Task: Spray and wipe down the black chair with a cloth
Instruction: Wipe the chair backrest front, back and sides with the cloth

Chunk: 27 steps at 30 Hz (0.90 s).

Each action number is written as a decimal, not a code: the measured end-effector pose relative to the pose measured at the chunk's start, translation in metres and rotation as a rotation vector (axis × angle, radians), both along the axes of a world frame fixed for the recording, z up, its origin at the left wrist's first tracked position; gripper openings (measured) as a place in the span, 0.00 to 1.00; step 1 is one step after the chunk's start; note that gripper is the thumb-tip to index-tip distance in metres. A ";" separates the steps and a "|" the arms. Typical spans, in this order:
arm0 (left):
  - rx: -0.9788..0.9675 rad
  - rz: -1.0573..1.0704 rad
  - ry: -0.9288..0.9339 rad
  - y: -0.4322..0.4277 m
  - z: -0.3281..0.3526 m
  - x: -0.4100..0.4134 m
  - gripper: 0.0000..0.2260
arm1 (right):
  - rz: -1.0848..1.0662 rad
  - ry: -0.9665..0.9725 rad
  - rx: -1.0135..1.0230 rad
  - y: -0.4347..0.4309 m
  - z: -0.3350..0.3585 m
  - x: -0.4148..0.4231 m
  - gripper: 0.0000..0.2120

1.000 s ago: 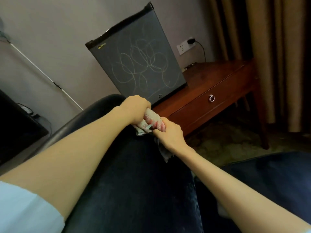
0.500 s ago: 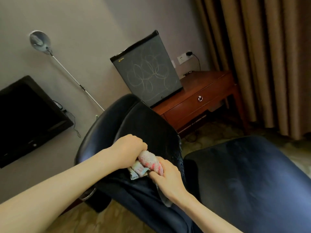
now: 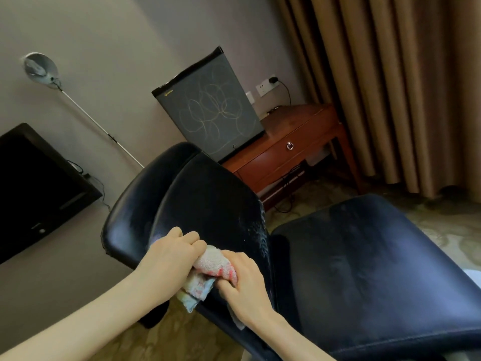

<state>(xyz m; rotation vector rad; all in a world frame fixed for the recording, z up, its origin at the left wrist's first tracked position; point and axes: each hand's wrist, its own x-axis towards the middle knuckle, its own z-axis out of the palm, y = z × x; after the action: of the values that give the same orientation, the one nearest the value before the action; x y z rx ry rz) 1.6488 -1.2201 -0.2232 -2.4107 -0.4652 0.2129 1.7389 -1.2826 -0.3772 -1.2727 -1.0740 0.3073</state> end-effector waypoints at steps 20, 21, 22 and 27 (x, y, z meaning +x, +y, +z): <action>0.029 0.243 0.198 0.189 -0.085 0.227 0.13 | -0.159 0.264 -0.192 0.216 -0.090 0.142 0.22; 0.039 0.231 0.180 0.201 -0.087 0.239 0.13 | -0.183 0.255 -0.179 0.232 -0.091 0.156 0.22; 0.049 0.216 0.159 0.212 -0.088 0.250 0.13 | -0.203 0.242 -0.168 0.245 -0.091 0.170 0.21; 0.087 0.140 0.058 0.256 -0.090 0.287 0.12 | -0.273 0.157 -0.140 0.299 -0.089 0.232 0.22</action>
<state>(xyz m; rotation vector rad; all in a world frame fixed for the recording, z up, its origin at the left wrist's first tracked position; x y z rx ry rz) 1.9362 -0.9636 -0.3129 -2.2828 -0.6048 0.3160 1.9704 -0.9837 -0.4659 -1.4763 -0.7449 0.2736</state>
